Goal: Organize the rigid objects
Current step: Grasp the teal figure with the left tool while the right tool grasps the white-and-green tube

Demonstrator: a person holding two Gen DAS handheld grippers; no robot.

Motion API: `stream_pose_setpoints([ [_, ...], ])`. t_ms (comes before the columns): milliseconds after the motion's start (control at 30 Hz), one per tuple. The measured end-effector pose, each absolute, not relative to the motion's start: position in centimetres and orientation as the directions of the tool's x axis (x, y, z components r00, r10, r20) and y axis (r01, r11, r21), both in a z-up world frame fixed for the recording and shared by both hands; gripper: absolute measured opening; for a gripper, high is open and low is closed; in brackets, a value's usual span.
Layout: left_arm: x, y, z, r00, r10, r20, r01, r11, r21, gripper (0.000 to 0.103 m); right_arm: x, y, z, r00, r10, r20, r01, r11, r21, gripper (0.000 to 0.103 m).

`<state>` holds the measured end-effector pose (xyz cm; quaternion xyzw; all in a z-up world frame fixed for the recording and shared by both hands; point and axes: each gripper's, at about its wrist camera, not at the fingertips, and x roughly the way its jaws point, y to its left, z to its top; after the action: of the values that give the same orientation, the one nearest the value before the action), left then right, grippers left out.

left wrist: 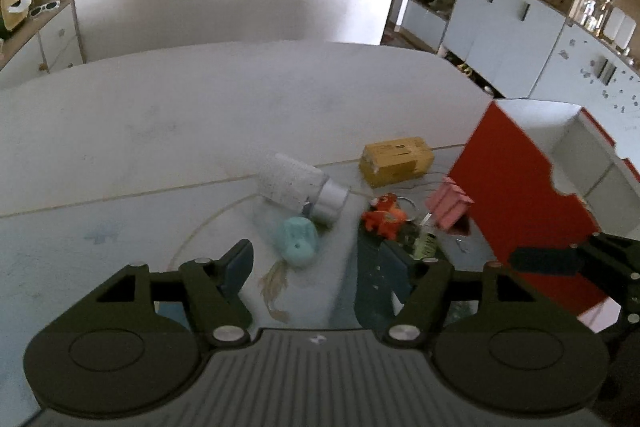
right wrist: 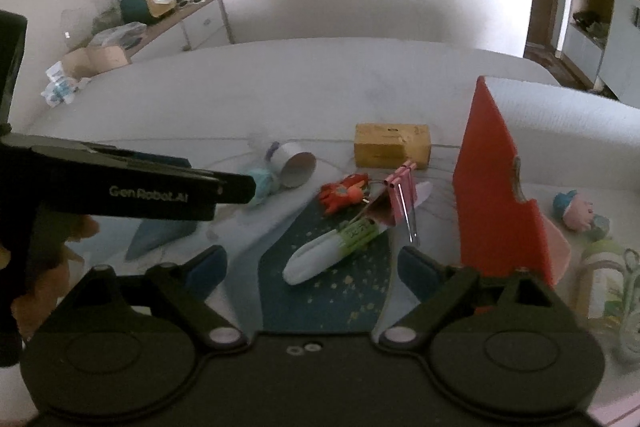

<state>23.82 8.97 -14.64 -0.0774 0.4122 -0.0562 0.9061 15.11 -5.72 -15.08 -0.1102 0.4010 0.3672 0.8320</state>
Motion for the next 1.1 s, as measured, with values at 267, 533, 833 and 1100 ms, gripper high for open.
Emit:
stream_pose_setpoints([
  [267,26.3,9.0,-17.1,0.633,-0.132,-0.763,0.004,0.986,-0.167,0.069,16.5,-5.0,-17.0,0.394,0.492,-0.776,-0.661,0.739,0.132,0.085],
  [533,27.4,8.5,-18.3,0.630,-0.106,-0.769,0.010,0.992,-0.129,0.069,17.0,-4.0,-17.9,0.419,0.450,-0.788,-0.615,0.779,0.118,0.075],
  [833,27.7,7.8,-19.0,0.644,-0.067,-0.762,0.022,0.997,-0.068,0.069,17.1,-3.6,-18.6,0.432,0.426,-0.795,-0.613,0.785,0.087,0.056],
  [1100,27.8,7.6,-19.2,0.641,-0.064,-0.765,0.030,0.998,-0.059,0.044,17.1,-4.0,-18.5,0.440,0.420,-0.794,-0.607,0.790,0.082,0.040],
])
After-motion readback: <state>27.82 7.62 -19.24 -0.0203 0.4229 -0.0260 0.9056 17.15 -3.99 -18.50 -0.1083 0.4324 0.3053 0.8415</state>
